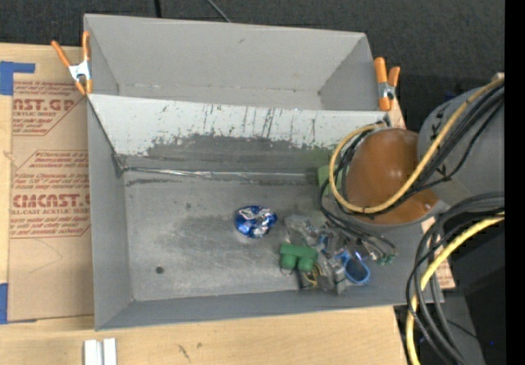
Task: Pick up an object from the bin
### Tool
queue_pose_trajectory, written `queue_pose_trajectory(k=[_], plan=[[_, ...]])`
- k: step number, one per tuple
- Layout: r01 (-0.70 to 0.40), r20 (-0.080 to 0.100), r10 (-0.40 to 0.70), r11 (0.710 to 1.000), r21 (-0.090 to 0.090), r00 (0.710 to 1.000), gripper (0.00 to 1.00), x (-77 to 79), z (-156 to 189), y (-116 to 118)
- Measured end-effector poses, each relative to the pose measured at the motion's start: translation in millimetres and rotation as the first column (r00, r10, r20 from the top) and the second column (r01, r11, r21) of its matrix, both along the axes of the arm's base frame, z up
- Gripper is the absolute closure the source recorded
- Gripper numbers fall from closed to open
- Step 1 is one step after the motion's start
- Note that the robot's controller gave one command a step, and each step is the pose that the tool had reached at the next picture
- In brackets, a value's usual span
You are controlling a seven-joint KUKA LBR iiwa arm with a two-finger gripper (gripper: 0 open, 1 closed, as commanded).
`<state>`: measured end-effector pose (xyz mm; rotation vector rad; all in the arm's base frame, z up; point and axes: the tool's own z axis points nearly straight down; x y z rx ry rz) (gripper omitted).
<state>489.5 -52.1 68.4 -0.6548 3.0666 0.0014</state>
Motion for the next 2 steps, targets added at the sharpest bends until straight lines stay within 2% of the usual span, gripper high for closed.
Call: queue_pose_trajectory(k=[1, 2], plan=[[-0.001, 0.018, 0.001, 1.000, 0.000, 1.000, 1.00, 6.4, 8.7, 1.6], [-0.076, 0.006, 0.076, 0.997, -0.004, 0.997, 1.00, 5.1, 239.9, 2.6]])
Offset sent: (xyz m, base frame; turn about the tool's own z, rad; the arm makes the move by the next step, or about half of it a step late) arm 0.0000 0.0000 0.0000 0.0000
